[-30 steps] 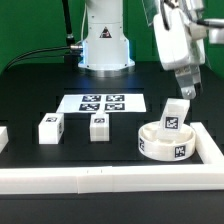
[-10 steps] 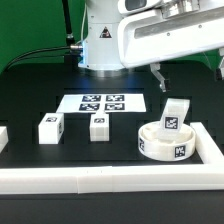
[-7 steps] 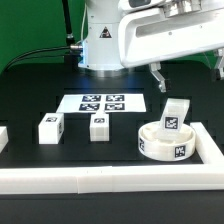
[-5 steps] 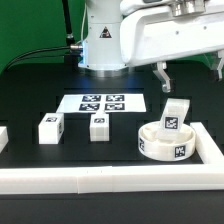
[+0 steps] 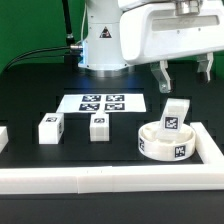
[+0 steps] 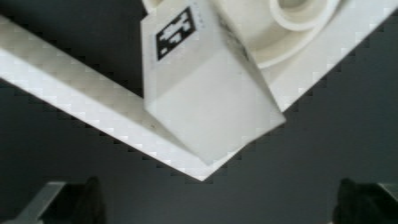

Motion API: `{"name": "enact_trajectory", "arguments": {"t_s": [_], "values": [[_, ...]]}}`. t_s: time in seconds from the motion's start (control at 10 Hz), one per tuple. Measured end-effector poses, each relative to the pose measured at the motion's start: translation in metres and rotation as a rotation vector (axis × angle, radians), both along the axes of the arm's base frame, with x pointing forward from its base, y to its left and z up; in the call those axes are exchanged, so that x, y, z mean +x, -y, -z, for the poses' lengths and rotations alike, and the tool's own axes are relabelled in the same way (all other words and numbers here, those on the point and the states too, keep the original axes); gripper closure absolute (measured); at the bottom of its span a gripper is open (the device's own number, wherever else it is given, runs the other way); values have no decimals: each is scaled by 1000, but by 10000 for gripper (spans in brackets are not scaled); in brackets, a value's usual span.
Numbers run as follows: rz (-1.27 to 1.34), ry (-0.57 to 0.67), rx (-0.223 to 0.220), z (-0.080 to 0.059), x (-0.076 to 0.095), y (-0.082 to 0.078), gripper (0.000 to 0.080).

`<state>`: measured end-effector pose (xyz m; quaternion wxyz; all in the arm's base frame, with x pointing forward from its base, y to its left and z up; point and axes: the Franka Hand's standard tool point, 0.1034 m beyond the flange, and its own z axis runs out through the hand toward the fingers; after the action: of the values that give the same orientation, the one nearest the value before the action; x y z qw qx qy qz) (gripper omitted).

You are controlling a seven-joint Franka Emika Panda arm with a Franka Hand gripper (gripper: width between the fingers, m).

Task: Assemble stool

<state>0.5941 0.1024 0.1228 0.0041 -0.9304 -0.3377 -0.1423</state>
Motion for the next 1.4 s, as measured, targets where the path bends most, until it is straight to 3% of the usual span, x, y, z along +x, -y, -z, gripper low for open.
{"name": "enact_trajectory", "arguments": {"t_s": [0.2,0.4,0.6,0.9,1.1,1.4], "values": [[-119,-19,-53,4,5,4,151],[-107,-22,-50,4,6,5,151],[-76,-134,-72,6,-2,-6,151],[-151,-291,-170,6,-1,-9,151],[-210,-293,-179,7,13,10,151],[-215,-290,-180,6,14,11,151]]}}
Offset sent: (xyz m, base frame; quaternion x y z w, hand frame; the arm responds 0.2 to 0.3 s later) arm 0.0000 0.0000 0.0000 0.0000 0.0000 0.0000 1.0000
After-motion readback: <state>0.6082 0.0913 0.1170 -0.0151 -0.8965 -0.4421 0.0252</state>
